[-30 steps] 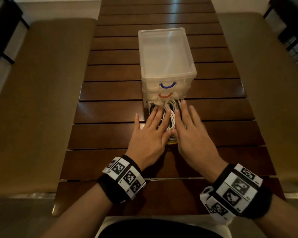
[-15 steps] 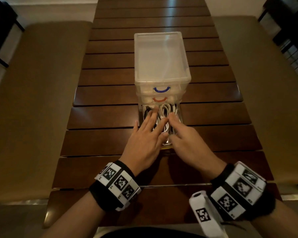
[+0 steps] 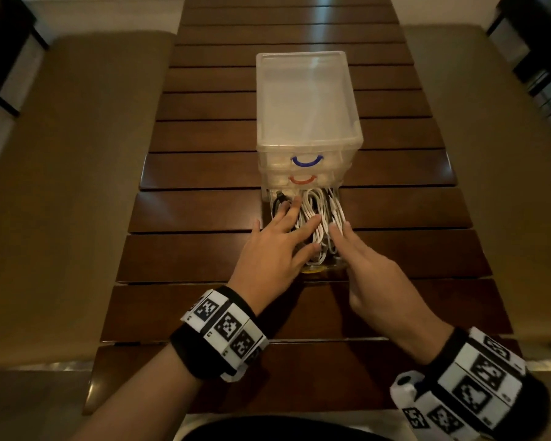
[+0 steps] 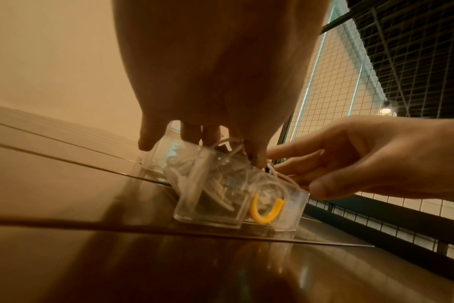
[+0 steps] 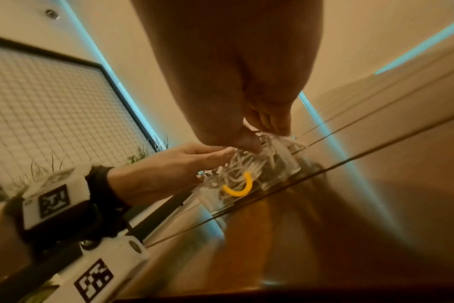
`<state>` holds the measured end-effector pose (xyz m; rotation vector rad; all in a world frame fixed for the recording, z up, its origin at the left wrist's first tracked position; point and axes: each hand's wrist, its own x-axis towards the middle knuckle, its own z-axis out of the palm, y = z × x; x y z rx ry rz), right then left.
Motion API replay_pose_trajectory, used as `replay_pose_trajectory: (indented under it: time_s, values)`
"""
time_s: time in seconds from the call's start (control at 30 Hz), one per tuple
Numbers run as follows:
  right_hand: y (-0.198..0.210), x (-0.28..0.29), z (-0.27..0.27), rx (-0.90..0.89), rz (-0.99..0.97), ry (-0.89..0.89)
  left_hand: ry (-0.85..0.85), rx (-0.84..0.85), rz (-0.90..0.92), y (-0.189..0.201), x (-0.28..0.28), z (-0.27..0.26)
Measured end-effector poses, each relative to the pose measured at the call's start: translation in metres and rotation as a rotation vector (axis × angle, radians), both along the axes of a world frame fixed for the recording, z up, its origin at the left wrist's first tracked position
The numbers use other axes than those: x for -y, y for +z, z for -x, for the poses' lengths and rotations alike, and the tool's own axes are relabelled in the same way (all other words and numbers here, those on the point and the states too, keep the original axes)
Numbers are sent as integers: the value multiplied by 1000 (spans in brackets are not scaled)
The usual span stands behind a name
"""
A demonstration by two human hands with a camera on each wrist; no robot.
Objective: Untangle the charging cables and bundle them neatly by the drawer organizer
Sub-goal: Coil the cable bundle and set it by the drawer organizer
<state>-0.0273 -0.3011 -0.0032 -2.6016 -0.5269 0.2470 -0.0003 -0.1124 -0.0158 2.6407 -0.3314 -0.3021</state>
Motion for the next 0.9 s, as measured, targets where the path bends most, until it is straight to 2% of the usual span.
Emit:
replay_pose_trajectory:
  time_s: [0.07, 0.17, 0.2, 0.3, 0.37, 0.53, 0.63, 0.73, 0.8, 0.87, 0.9]
  values:
    - [1, 4, -8, 18, -126, -61, 18, -9, 22, 0, 2, 0]
    - [2, 9, -20, -92, -392, -191, -5, -17, 26, 1, 1, 0]
    - [2, 9, -21, -78, -400, -189, -30, -5, -15, 0, 1, 2]
    - [4, 8, -22, 105, -265, -110, -76, 29, -141, -3, 1, 6]
    - [6, 7, -22, 147, -210, -69, -78, 21, -165, -4, 2, 6]
    - [-1, -2, -18, 244, -43, 37, -81, -1, -143, -4, 1, 4]
    - [-14, -6, -14, 290, 153, 105, -75, 5, -138, -6, 1, 6]
    - [-16, -24, -4, 192, 331, 107, -94, 49, -228, -12, -3, 10]
    - [-18, -35, 0, 61, 303, 139, -143, 72, -255, -14, -9, 11]
    - [-9, -37, -4, -37, 187, 123, -152, -17, -110, -6, -14, 6]
    - [-4, -36, -6, -75, 173, 134, -137, -113, -6, 0, -15, 3]
